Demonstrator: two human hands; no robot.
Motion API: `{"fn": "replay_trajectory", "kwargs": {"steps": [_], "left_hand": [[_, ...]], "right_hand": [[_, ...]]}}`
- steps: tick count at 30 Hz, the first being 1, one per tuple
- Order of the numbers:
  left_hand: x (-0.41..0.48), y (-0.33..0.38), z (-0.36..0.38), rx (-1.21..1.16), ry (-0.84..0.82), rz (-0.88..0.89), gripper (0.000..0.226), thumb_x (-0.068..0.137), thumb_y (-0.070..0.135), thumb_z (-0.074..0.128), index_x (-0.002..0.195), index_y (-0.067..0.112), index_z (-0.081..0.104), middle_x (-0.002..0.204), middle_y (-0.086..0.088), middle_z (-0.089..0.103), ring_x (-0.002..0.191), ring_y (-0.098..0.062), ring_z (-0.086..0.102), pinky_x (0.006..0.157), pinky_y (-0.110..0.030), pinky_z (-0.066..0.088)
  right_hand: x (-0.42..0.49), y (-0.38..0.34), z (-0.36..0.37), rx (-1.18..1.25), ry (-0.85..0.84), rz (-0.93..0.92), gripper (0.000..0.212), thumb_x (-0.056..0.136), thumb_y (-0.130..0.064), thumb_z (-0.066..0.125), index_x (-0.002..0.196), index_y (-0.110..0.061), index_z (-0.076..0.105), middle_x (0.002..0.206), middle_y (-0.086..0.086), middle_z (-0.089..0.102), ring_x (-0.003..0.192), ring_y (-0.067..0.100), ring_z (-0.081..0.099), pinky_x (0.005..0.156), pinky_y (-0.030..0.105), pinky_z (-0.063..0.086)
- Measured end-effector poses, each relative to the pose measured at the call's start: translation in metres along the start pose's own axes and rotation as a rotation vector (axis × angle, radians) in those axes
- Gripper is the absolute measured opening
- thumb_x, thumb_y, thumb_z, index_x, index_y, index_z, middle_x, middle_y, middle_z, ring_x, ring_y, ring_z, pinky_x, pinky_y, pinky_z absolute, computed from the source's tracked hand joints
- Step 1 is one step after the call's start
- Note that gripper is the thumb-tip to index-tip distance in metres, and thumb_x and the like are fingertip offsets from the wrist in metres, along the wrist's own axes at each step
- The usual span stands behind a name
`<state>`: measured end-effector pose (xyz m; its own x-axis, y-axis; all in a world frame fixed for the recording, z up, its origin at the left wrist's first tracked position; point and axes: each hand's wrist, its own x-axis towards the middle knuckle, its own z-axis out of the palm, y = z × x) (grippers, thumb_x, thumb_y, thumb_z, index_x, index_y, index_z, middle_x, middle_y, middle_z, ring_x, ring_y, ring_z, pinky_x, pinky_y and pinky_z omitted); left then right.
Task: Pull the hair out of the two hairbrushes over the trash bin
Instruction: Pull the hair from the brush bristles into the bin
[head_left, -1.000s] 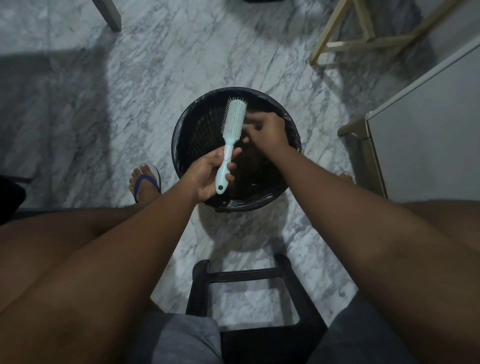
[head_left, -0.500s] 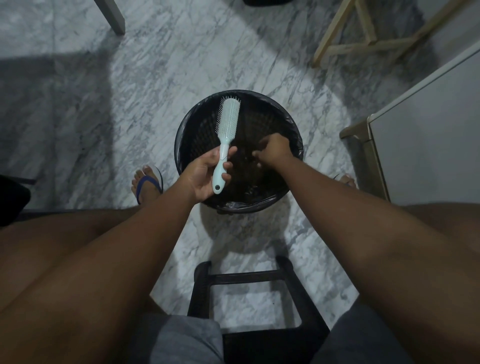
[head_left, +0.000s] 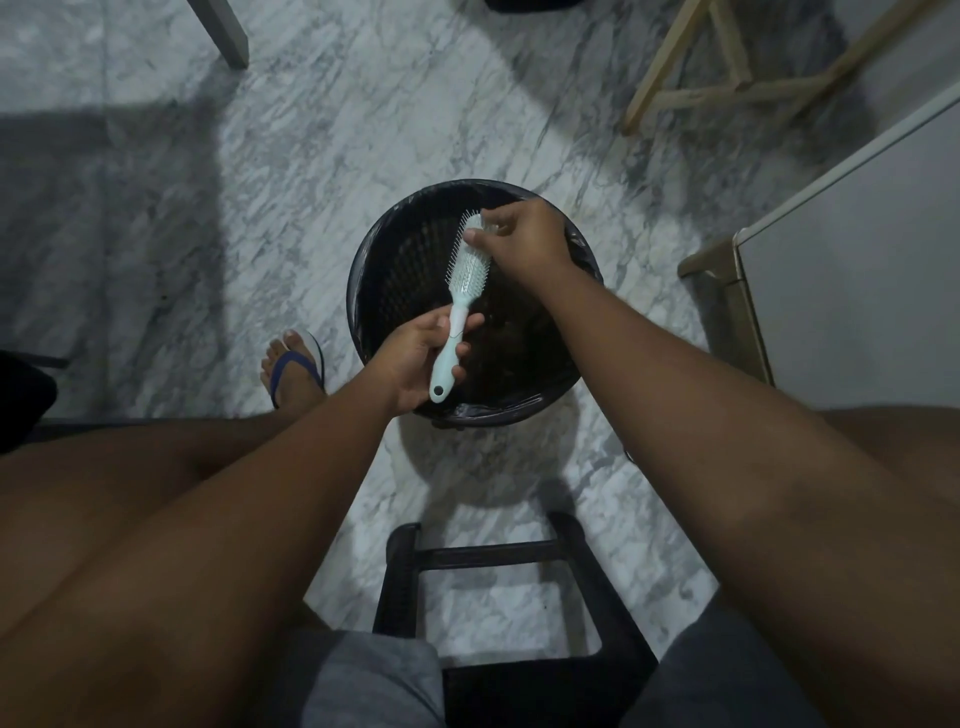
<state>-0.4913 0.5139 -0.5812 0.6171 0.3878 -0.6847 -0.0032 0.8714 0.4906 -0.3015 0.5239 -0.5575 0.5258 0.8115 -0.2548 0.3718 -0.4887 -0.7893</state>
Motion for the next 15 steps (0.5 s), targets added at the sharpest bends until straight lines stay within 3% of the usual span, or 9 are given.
{"fn": "replay_trajectory", "kwargs": {"steps": [3,6,10,13,15], "left_hand": [[0.001,-0.005,0.001,0.044,0.034,0.023,0.035,0.103,0.009,0.036,0.134,0.008,0.052,0.116,-0.007,0.067,0.063,-0.011,0.052,0.050,-0.024,0.043],[0.002,-0.006,0.001,0.020,0.042,0.022,0.034,0.103,0.009,0.037,0.134,0.007,0.051,0.115,-0.007,0.067,0.064,-0.012,0.051,0.050,-0.024,0.043],[0.002,-0.004,0.002,-0.097,0.029,0.002,0.039,0.100,0.006,0.036,0.137,0.004,0.049,0.102,-0.004,0.069,0.065,-0.010,0.052,0.049,-0.022,0.045],[0.004,-0.003,-0.001,-0.122,0.058,0.015,0.043,0.098,0.003,0.035,0.139,0.003,0.047,0.100,-0.003,0.065,0.063,-0.009,0.051,0.048,-0.021,0.044],[0.004,-0.004,-0.003,-0.133,0.066,0.028,0.043,0.097,0.002,0.035,0.138,0.005,0.047,0.106,-0.003,0.064,0.063,-0.009,0.051,0.048,-0.021,0.044]], "right_hand": [[0.001,-0.001,0.000,-0.215,0.013,-0.035,0.019,0.084,-0.028,0.074,0.095,-0.013,0.077,0.096,0.006,0.075,0.089,0.018,0.069,0.086,0.031,0.055],[0.000,-0.005,-0.001,-0.286,0.050,-0.043,0.016,0.092,-0.022,0.063,0.090,-0.010,0.072,0.093,0.009,0.073,0.086,0.021,0.067,0.081,0.034,0.054],[-0.002,-0.009,-0.006,-0.016,0.156,0.034,0.019,0.098,-0.012,0.047,0.089,-0.005,0.063,0.088,0.008,0.071,0.072,0.019,0.065,0.068,0.039,0.057],[0.000,-0.006,-0.012,0.058,0.254,0.008,0.020,0.098,-0.026,0.045,0.084,-0.019,0.056,0.072,-0.003,0.070,0.062,0.018,0.068,0.065,0.047,0.060],[-0.007,-0.007,-0.013,0.065,0.267,-0.041,0.022,0.100,-0.030,0.043,0.086,-0.018,0.055,0.067,-0.004,0.068,0.060,0.015,0.067,0.063,0.045,0.059]]}}
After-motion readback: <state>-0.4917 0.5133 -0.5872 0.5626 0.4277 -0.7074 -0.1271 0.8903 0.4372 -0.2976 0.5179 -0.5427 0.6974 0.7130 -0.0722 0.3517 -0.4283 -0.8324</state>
